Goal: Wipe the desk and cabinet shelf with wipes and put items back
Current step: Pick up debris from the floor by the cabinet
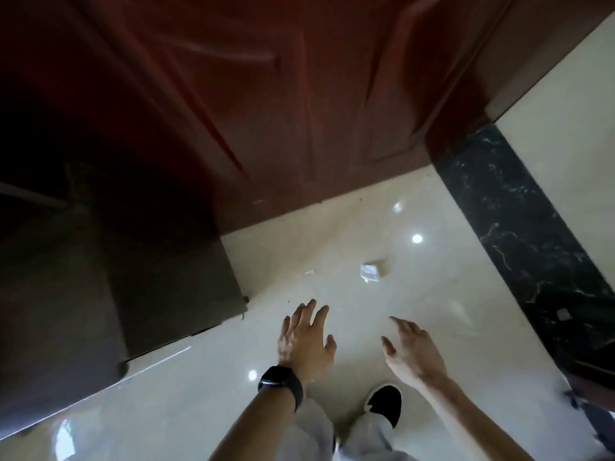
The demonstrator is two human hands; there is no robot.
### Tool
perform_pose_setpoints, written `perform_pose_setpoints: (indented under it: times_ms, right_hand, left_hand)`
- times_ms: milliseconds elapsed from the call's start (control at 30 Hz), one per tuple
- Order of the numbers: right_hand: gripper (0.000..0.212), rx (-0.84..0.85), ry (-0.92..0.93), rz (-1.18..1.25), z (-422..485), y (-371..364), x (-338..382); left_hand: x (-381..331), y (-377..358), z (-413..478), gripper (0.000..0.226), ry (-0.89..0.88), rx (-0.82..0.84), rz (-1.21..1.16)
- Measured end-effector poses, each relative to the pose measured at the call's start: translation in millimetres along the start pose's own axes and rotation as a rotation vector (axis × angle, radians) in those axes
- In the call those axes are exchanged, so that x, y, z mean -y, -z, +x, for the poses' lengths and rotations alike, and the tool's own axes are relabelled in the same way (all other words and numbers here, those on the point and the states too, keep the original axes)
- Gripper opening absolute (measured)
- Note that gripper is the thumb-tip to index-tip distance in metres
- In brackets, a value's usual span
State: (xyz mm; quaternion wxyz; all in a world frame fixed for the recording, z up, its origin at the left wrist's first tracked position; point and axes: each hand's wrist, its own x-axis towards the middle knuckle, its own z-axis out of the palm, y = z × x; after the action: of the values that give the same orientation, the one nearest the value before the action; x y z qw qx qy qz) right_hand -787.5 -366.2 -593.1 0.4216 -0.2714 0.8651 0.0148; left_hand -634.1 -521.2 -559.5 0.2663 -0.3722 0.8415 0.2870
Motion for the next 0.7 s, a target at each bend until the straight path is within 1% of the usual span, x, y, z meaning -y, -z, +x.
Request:
perform_pose_setpoints:
  times_ms: [133,233,367,433,500,567,633,700]
  right_hand:
    - [0.056,0.021,0.022,-0.019,122,-53,-40]
    - [0.058,0.007,0.039,-0.047,203,-93,-50]
    - [0.057,-0.167,0.129,-0.151,284,-140,-52]
    - [0.045,-0.253,0.19,-0.152,309,-161,-57]
    - [0.026,-0.3,0.227,-0.09,308,-172,-62]
    - [0.017,-0.29,0.19,0.034,278,-168,-59]
    - [0.017,-0.263,0.148,0.164,227,-151,-46]
    - [0.017,-0.232,0.196,0.228,170,-128,-27]
  left_hand:
    - [17,-87,107,0.063,0.007,0.107,0.078]
    - [37,-151,176,0.065,0.016,0.154,0.115]
    - [66,-225,231,0.07,0.0,0.245,0.201]
    - [79,-246,240,0.073,-0.023,0.281,0.267]
    - [85,-249,234,0.073,-0.033,0.301,0.279]
    - [83,-235,214,0.068,-0.028,0.296,0.256]
    - [74,-206,182,0.064,-0.008,0.293,0.228]
    - [60,-171,141,0.063,0.031,0.287,0.178]
